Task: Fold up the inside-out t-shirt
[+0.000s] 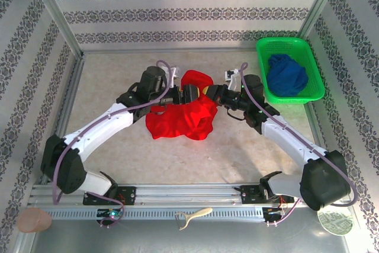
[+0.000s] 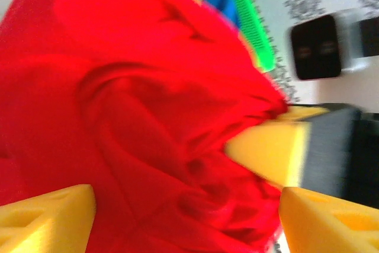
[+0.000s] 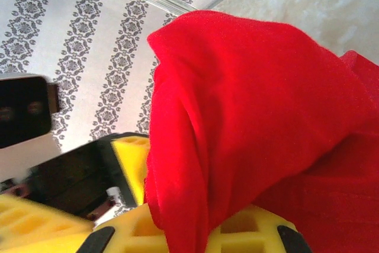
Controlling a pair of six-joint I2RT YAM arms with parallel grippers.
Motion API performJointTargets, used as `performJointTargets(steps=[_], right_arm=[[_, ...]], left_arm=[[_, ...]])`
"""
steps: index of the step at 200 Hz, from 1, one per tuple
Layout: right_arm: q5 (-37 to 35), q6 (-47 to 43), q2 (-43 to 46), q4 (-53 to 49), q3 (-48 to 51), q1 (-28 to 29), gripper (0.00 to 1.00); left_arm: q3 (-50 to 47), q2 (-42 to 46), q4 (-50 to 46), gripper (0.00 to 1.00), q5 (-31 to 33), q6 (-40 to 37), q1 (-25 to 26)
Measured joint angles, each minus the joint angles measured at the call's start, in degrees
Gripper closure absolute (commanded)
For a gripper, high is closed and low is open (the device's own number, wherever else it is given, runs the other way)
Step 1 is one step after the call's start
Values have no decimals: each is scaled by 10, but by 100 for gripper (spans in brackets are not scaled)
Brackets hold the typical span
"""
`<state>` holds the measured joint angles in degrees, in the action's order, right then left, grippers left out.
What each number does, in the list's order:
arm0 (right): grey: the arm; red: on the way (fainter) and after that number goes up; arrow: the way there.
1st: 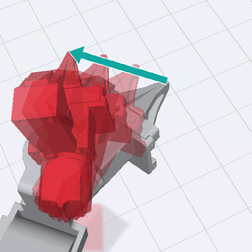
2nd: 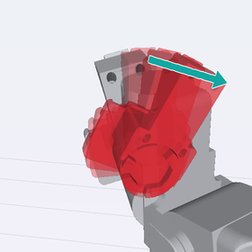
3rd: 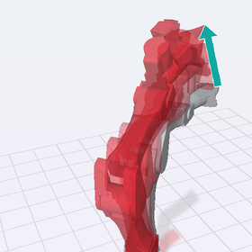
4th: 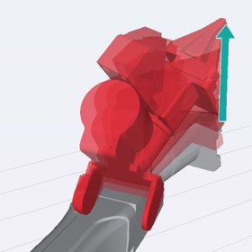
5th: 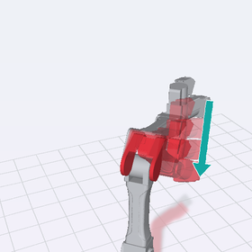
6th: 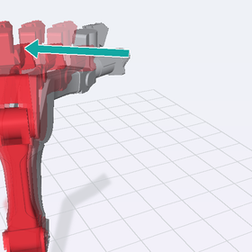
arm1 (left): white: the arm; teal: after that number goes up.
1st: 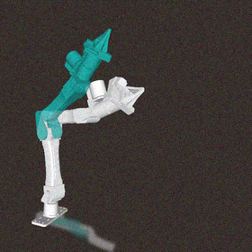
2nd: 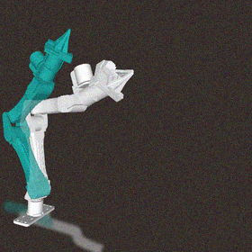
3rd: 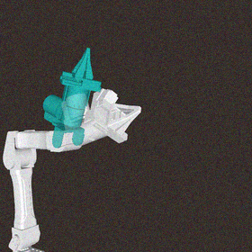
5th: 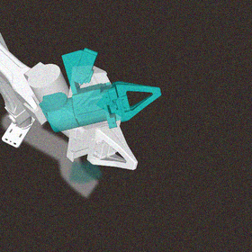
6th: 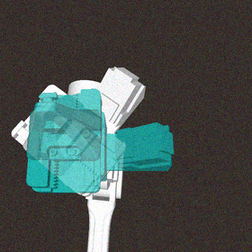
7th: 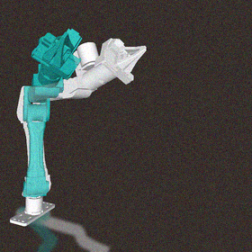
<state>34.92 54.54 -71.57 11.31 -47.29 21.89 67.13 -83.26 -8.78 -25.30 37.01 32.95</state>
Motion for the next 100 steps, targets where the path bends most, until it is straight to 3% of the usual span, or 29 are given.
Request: performJointTargets(steps=[13, 32, 46, 67, 100], right_arm=[[0, 0, 0, 0, 0, 0, 100], [0, 0, 0, 0, 0, 0, 100], [0, 0, 0, 0, 0, 0, 100], [8, 11, 1, 5, 0, -6, 100], [25, 32, 14, 26, 13, -40, 100]], left_arm=[[8, -24, -14, 20, 6, -9, 0], [25, -57, -26, 36, 6, -23, 0], [30, -75, -28, 58, 8, -36, -1], [27, -98, -24, 99, -2, -41, -9], [-13, -98, 27, 100, -52, -25, -70]])
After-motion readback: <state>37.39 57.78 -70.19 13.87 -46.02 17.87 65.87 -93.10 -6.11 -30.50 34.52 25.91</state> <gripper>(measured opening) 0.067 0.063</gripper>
